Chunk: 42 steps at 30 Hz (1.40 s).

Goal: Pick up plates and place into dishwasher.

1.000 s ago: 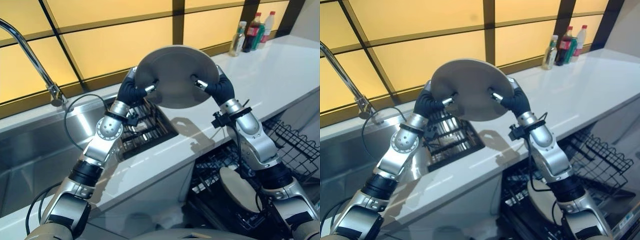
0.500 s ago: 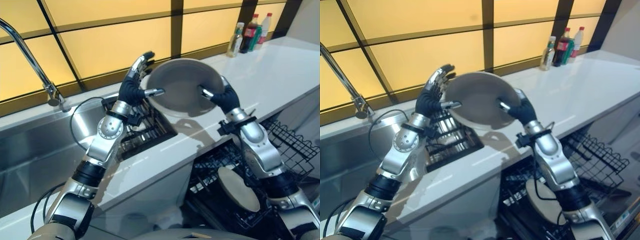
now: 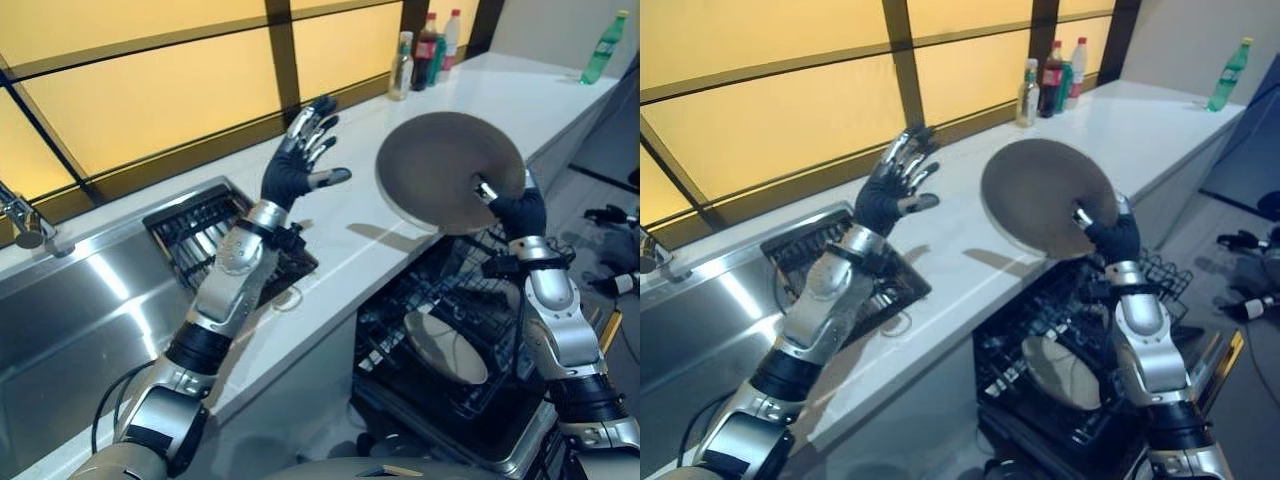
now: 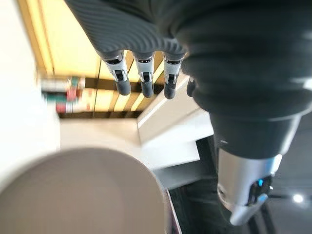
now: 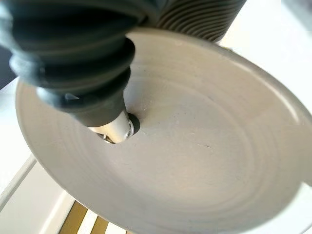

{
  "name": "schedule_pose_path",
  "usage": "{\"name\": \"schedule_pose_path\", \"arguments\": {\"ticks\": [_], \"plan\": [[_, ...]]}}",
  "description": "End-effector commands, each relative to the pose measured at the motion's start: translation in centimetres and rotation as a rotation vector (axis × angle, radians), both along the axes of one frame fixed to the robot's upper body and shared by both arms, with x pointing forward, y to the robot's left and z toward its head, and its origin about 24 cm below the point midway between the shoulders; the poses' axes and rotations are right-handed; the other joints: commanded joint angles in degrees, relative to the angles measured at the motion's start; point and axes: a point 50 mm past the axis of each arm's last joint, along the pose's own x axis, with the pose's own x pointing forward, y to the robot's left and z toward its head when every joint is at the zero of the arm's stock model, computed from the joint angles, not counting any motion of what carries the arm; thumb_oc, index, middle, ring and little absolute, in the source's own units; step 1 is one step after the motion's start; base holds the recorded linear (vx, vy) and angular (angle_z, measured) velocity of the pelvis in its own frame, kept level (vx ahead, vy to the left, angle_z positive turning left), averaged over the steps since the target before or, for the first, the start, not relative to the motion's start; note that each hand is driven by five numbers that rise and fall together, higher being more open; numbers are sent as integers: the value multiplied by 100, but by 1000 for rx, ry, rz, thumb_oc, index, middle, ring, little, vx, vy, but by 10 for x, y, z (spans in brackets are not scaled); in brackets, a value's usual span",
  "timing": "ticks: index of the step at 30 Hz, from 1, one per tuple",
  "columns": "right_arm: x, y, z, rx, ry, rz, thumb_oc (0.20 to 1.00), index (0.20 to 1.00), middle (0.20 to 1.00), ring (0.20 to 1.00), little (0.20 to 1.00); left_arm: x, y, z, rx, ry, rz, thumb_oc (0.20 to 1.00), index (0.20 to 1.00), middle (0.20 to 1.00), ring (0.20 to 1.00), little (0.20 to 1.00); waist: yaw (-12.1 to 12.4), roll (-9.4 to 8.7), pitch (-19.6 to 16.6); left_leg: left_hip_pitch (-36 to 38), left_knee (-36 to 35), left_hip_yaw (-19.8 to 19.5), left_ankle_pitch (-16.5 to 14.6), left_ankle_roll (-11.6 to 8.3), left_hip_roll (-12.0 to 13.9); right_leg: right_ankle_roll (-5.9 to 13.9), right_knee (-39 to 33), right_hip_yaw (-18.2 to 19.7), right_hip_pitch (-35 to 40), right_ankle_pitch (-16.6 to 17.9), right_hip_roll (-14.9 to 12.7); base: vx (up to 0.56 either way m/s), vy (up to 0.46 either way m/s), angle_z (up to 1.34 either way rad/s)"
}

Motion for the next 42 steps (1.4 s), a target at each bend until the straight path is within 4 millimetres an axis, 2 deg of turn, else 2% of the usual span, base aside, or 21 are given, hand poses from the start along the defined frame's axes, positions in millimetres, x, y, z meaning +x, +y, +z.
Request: {"name": "schedule_pose_path", "arguments": {"ticks": [1,6,10,21,27,34,42], "plan": [[-8,-10,18,22,-141,-75,200,200,200,200,200,-14,-17,16,-53,-61,-132,1000,1000,1000,1000,1000,-67,-45,-133,-382,401,-318,-335,387,-46,577,680,96,-211,142,-184,-13,-10,-13],[-15,-17,6,32,-101,-117,200,200,200,200,200,-25,-18,6,-71,-46,-165,1000,1000,1000,1000,1000,-143,-43,-68,-383,506,-175,-414,435,-64,606,720,194,-280,193,-185,-18,0,-15],[-16,-15,1,31,-80,-121,200,200,200,200,200,-29,-24,1,-78,-25,-184,1000,1000,1000,1000,1000,-208,-69,-10,-373,575,-60,-460,452,-61,647,713,246,-335,258,-195,-36,-6,-10],[-14,-18,-1,-20,-71,-164,200,200,200,200,200,-24,-35,0,-105,42,-183,1000,1000,1000,1000,1000,-404,-116,46,-322,685,155,-606,504,-54,701,751,300,-519,518,-247,-32,9,-10],[-8,-24,-9,-72,-32,-268,200,200,200,200,200,-26,-46,-19,-167,180,-255,1000,1000,1000,1000,1000,-441,-165,67,-350,867,226,-748,549,-35,695,829,255,-635,629,-312,6,-12,-1],[-6,-43,-20,-197,31,-419,200,200,200,200,200,-47,-51,-50,-115,262,-370,1000,1000,1000,1000,1000,-348,-210,189,-555,1235,238,-900,605,1,672,895,182,-760,672,-420,16,-52,0],[-11,-71,-26,-231,104,-554,200,200,200,200,200,-69,-46,-73,-73,349,-474,1000,1000,1000,1000,1000,-49,-220,399,-999,1790,0,-1024,607,5,565,954,97,-831,632,-572,34,-78,13]]}}
